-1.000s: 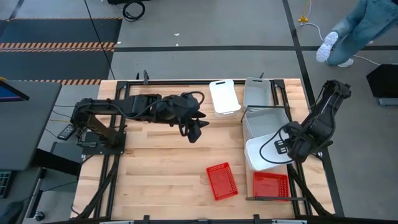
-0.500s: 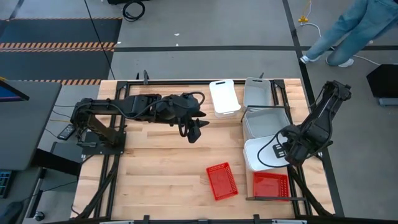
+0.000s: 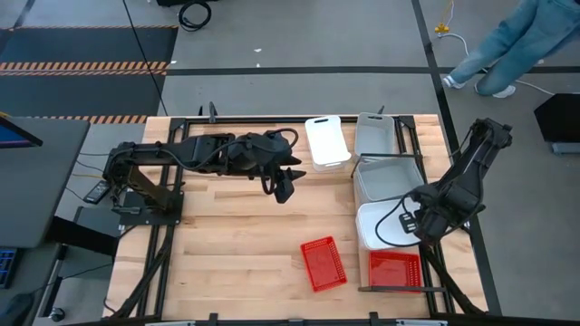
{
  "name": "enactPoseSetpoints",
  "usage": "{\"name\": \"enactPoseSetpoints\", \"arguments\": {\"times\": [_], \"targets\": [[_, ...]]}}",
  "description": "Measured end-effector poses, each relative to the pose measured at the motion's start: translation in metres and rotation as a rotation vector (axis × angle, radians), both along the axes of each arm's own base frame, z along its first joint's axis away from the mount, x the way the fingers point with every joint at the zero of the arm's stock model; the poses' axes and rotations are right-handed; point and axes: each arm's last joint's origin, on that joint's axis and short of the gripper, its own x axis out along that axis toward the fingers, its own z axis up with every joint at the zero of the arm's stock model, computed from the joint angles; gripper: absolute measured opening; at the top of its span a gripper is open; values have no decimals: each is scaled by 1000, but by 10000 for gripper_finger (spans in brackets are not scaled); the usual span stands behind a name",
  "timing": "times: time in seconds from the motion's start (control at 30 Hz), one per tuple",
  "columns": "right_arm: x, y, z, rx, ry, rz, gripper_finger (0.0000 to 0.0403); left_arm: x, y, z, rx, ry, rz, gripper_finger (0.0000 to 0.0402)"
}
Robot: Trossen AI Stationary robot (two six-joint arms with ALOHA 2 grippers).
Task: Stack baskets on shelf by color
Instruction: Adjust the bins
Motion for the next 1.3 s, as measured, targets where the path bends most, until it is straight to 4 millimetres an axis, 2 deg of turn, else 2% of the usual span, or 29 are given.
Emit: {"name": "enactPoseSetpoints", "arguments": {"times": [0.2, 0.33, 0.57, 0.7, 0.83, 1.0, 1.13, 1.3], "targets": [[6, 0, 28, -12, -165, 67, 80, 0, 0, 0, 0, 0, 0, 172], [10, -3, 36, -37, -243, 71, 80, 0, 0, 0, 16, 4, -9, 172], [28, -21, 47, -338, -537, 13, 80, 0, 2, 0, 51, 11, -23, 172], [38, -36, 45, -389, -479, -12, 80, 2, 5, 3, 54, -20, -3, 172], [43, -47, 44, -360, -392, 25, 80, 12, 13, 1, -37, -91, 103, 172], [40, -62, 48, -349, -392, 37, 87, 34, 21, -18, -213, -111, 169, 177], [37, -72, 52, -343, -421, 58, 127, 53, 21, -35, -318, -114, 183, 196], [29, -83, 52, -334, -363, 83, 195, 80, 24, -53, -425, -174, 147, 226]]}}
